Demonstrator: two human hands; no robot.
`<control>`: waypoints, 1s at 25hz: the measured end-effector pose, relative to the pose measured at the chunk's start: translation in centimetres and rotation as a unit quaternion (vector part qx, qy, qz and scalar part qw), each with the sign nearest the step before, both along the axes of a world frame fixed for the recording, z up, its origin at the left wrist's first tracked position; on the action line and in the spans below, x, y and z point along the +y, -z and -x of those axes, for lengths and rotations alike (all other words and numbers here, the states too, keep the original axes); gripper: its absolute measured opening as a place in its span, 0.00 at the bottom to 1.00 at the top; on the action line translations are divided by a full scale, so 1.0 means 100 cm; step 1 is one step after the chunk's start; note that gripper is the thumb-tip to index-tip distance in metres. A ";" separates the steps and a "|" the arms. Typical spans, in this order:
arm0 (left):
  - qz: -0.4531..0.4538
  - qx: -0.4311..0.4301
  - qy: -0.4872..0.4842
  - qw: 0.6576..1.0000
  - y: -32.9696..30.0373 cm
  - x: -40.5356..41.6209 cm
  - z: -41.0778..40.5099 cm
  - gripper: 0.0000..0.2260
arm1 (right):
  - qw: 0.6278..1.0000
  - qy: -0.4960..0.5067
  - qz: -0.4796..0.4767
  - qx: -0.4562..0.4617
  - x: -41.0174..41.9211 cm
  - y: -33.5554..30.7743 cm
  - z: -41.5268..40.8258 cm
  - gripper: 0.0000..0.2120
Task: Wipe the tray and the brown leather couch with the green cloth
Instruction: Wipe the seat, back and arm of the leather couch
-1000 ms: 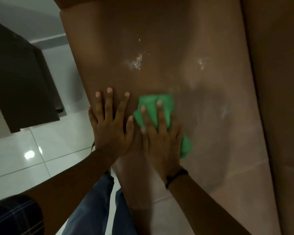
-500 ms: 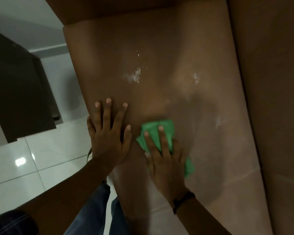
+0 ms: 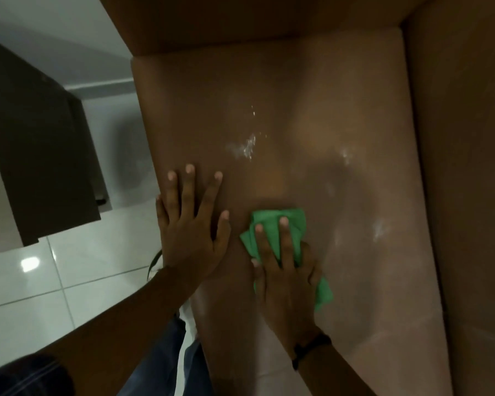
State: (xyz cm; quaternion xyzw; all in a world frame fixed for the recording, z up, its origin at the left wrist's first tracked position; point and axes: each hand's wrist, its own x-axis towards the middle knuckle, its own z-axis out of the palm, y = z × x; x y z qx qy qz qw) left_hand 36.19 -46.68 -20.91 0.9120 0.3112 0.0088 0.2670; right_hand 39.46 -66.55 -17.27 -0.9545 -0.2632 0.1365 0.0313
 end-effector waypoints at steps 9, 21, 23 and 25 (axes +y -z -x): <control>-0.019 -0.006 0.021 1.000 0.006 0.005 0.000 0.33 | 1.000 0.006 -0.014 -0.018 0.047 0.010 -0.014 0.29; -0.046 0.007 0.039 0.998 0.007 0.038 -0.034 0.35 | 1.000 0.019 -0.003 -0.022 0.098 0.001 -0.086 0.31; -0.050 0.012 0.035 0.998 0.003 0.039 -0.035 0.35 | 0.996 0.083 -0.019 -0.012 0.120 -0.001 -0.106 0.31; -0.055 0.009 0.030 0.998 0.006 0.039 -0.035 0.36 | 0.997 0.066 -0.034 -0.018 0.156 0.006 -0.136 0.31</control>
